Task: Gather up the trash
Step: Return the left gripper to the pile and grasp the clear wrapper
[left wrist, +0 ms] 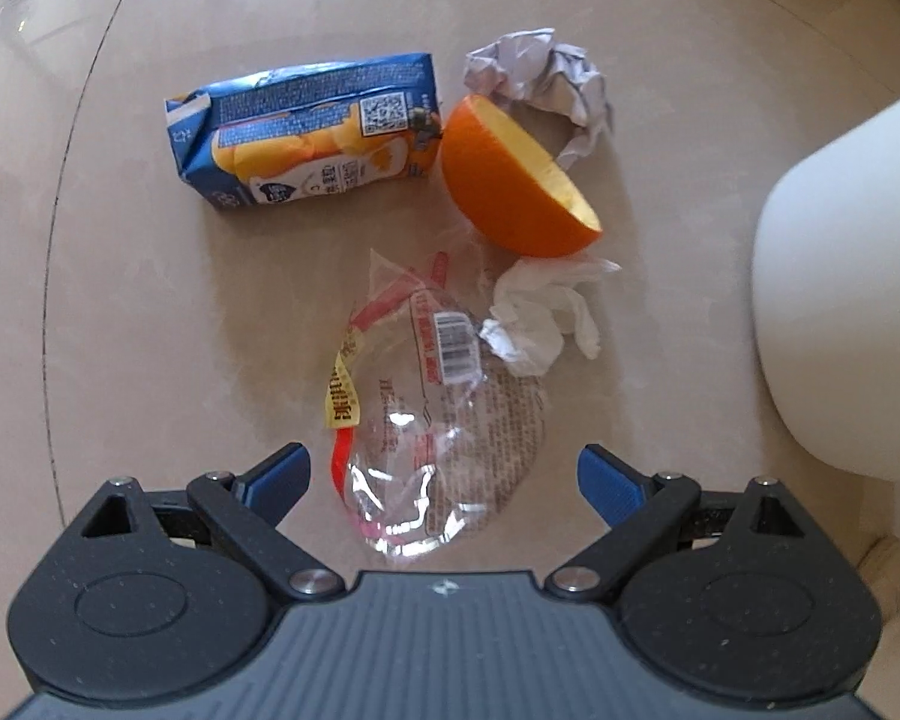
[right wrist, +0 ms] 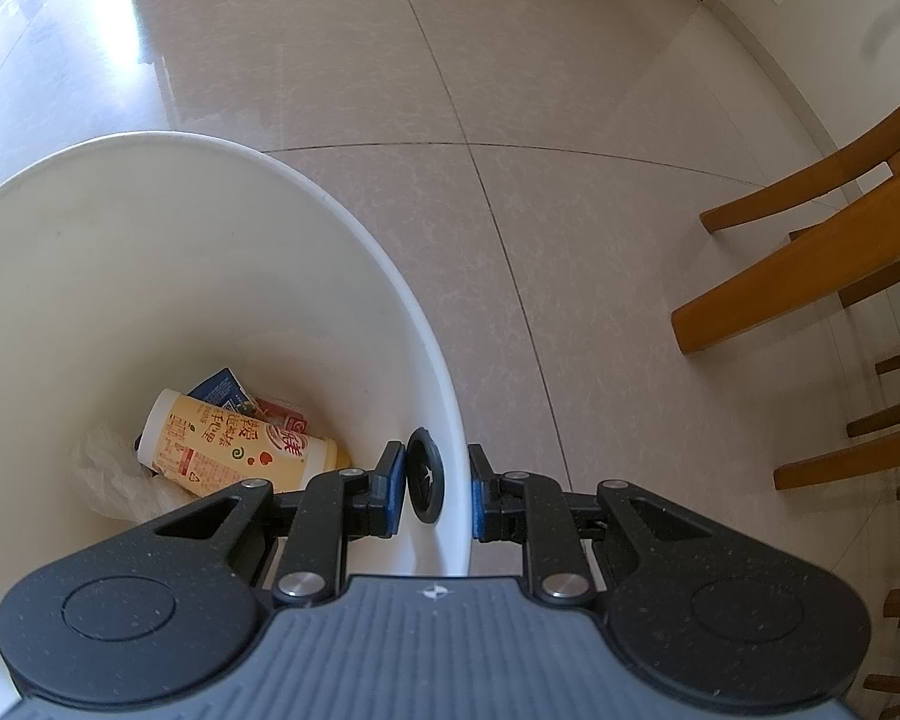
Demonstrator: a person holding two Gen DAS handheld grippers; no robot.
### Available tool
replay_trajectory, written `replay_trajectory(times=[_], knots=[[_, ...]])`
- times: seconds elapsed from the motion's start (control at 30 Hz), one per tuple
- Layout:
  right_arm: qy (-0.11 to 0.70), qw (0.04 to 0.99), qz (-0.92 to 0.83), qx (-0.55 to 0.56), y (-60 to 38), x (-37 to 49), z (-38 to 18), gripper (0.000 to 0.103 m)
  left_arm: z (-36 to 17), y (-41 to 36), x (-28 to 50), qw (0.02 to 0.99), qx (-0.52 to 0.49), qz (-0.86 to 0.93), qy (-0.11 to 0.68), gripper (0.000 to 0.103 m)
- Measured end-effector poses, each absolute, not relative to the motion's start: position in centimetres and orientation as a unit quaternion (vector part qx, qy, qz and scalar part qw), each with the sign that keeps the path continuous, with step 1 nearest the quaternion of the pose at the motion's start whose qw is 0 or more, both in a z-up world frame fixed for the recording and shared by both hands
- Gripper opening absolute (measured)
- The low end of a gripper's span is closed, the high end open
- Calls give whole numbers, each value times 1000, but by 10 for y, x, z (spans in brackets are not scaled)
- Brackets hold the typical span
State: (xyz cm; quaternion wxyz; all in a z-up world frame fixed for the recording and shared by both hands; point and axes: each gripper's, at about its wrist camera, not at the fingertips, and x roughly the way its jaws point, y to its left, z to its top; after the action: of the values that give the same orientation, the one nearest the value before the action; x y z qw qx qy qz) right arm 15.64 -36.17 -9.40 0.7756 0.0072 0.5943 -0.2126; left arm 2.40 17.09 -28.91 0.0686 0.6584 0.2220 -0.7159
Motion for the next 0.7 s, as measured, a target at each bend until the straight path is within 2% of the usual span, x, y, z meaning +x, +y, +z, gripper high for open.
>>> replay_trajectory(times=[0.3, 0.53, 0.7], knots=[[594, 776, -212, 7, -361, 156, -94, 24, -307, 167, 18, 85, 658, -712, 231, 94], [594, 776, -213, 8, -362, 156, -94, 24, -310, 168, 23, 88, 655, -718, 220, 85], [594, 776, -213, 8, -362, 157, -94, 24, -309, 166, 25, 91, 652, -720, 220, 74]])
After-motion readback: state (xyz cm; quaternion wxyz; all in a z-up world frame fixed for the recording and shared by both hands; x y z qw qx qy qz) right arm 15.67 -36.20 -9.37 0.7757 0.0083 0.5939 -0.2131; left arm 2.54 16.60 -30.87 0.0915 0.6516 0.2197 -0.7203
